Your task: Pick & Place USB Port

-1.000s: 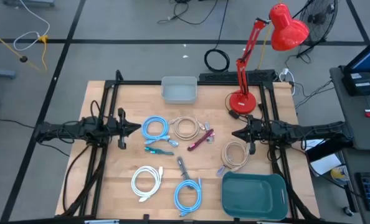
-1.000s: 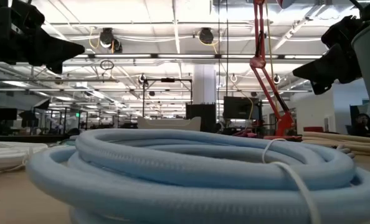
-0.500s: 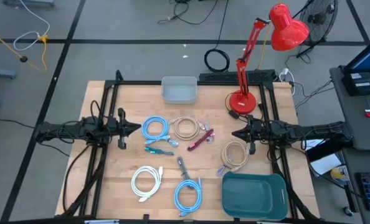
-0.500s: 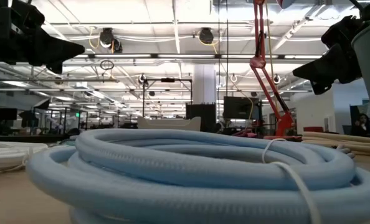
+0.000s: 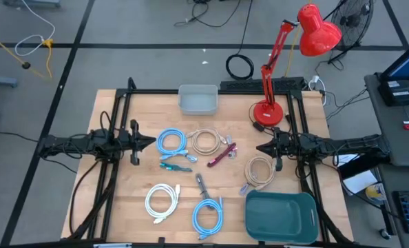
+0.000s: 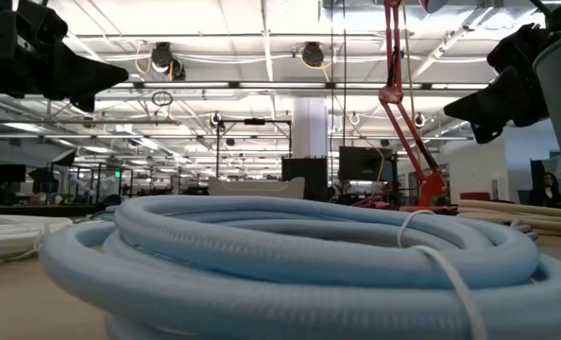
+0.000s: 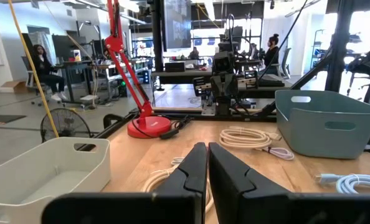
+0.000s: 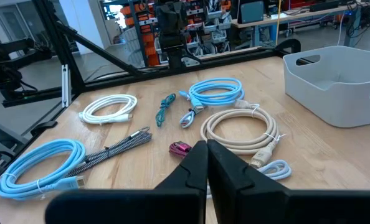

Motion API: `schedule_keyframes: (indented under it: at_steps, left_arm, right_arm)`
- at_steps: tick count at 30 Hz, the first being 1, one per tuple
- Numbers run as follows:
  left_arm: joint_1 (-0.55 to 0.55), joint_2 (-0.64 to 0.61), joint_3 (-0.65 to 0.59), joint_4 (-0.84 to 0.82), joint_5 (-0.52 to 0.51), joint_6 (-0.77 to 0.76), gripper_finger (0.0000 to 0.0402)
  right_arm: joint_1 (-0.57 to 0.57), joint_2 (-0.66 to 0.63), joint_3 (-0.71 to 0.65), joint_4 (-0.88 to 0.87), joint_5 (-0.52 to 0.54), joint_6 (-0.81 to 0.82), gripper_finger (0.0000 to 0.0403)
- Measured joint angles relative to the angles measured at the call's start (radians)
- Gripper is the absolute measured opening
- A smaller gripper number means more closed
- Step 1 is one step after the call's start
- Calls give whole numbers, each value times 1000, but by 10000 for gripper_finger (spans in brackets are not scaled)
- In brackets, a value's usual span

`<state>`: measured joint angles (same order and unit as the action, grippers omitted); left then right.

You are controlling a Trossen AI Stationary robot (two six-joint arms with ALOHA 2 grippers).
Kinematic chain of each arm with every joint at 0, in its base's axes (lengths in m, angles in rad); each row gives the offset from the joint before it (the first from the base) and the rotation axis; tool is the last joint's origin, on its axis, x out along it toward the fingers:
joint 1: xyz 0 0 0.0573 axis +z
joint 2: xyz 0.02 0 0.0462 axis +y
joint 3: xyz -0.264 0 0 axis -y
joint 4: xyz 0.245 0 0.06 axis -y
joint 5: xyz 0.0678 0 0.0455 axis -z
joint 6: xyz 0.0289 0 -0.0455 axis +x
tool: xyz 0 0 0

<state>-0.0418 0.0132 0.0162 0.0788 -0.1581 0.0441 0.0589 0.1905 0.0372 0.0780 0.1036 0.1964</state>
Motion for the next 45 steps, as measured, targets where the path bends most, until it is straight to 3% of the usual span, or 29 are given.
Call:
schedule_keyframes:
  at_steps: [8,10,16,20,32,41,45]
  left_arm:
    - [0,0,0,0,0,0,21]
    - [0,0,0,0,0,0,21]
    - [0,0,0,0,0,0,21]
    - [0,0,0,0,0,0,21]
    - [0,0,0,0,-1,1,21]
    - [5,0,0,53,-268,88,21]
    - [4,0,0,140,-287,43,21]
  right_arm:
    - [1,0,0,38,-3,53,0]
    - [2,0,0,59,-20,252,0]
    - [2,0,0,175,-55,1046,0]
    - [2,0,0,269,-50,1331,0]
    - [2,0,0,503,10,1316,0]
    - [2,0,0,502,186,1277,0]
    - [2,0,0,500,254,1241,0]
